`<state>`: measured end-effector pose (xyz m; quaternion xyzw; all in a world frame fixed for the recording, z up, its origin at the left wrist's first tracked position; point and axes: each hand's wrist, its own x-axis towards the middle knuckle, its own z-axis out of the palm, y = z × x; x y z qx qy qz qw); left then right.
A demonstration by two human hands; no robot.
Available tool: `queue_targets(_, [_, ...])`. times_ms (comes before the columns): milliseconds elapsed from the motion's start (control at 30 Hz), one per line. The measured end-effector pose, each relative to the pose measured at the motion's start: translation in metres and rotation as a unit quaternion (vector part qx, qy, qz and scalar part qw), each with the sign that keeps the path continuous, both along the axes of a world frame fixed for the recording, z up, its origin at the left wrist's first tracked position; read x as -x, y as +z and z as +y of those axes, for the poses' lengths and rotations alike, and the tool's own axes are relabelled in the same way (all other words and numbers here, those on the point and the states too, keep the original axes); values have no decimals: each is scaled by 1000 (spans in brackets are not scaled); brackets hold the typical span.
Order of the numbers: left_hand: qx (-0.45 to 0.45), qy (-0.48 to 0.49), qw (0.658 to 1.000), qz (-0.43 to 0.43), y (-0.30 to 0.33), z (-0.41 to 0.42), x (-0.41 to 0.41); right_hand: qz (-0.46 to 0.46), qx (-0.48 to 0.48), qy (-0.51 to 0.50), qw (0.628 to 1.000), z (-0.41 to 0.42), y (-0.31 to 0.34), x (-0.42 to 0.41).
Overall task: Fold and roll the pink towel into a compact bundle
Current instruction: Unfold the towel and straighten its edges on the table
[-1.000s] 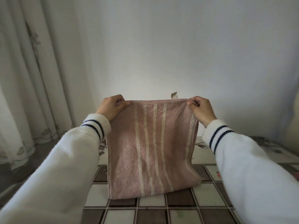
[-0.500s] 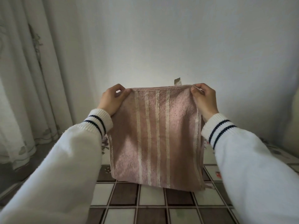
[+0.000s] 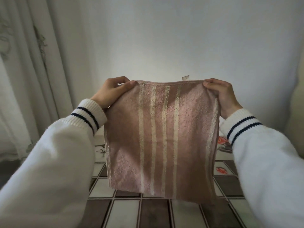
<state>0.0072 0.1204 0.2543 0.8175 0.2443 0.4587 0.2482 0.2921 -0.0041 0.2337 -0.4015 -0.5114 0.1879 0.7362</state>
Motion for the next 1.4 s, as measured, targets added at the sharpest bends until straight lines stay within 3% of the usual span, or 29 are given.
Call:
queue_targets(167, [47, -18, 997, 62, 0, -9, -6, -35, 51, 15, 998, -1, -3, -3])
queue_targets(333, [91, 38, 986, 135, -44, 14, -25, -83, 132, -63, 986, 20, -32, -9])
queue_targets(600, [155, 94, 950, 253, -117, 55, -51, -207, 277, -183, 920, 55, -97, -33])
queue_targets(733, [124, 121, 939, 298, -131, 69, -59, -240, 295, -222, 898, 63, -114, -39])
queue_targets(900, [75, 164, 927, 329, -148, 84, -72, -311, 341, -292, 838, 77, -127, -49])
queue_targets(1067, [47, 204, 910, 357, -161, 100, -87, -316, 390, -313, 806, 96, -142, -54])
queue_targets(1200, [35, 231, 890, 393, -170, 116, -96, -303, 405, -306, 806, 115, -160, -59])
queue_targets(1400, [94, 267, 874, 396, -186, 129, -103, -271, 430, -288, 812, 140, -188, -62])
